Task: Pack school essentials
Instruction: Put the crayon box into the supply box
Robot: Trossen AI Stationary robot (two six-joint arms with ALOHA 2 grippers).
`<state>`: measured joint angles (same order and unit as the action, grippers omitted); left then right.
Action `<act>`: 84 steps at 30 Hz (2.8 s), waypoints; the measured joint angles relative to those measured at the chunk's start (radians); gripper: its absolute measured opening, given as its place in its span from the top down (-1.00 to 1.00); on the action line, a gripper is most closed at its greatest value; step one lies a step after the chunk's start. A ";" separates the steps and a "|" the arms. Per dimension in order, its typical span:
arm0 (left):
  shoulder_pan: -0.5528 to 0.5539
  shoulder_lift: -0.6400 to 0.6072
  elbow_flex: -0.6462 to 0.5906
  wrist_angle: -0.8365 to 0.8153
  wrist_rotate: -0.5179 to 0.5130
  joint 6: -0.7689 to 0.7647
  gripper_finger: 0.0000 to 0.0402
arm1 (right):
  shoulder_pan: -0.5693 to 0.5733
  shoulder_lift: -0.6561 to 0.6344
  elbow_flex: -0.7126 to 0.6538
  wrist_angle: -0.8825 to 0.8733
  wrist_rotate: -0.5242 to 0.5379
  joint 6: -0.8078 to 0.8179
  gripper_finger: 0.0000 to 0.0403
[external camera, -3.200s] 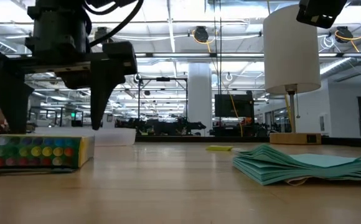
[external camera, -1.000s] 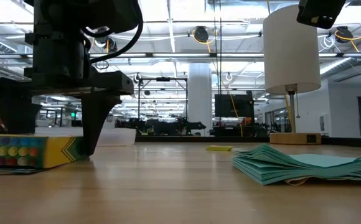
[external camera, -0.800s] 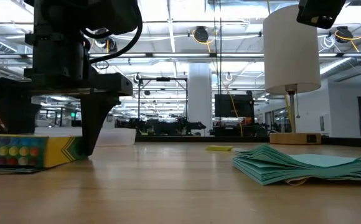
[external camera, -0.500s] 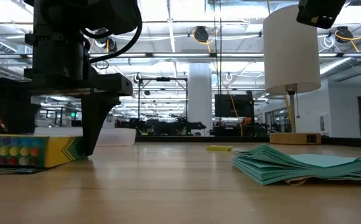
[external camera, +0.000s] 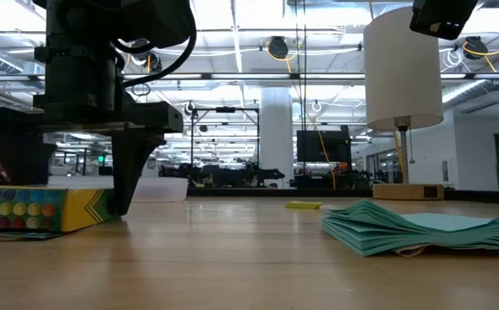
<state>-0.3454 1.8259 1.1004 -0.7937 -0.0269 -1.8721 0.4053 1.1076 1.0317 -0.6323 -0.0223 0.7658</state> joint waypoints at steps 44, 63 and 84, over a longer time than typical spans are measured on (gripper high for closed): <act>0.104 -0.056 0.000 -0.023 0.031 0.141 -0.60 | 0.000 0.000 0.000 0.010 0.000 0.002 -0.28; 0.412 -0.295 0.001 -0.133 -0.063 0.656 -0.56 | 0.000 0.001 0.001 0.038 0.080 0.042 -0.28; 0.870 -0.412 0.004 -0.197 0.010 1.711 -0.56 | -0.104 0.003 0.000 0.127 0.263 0.220 -0.28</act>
<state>0.5244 1.4138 1.1046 -0.9907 -0.0171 -0.1613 0.3015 1.1107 1.0321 -0.5049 0.2405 0.9853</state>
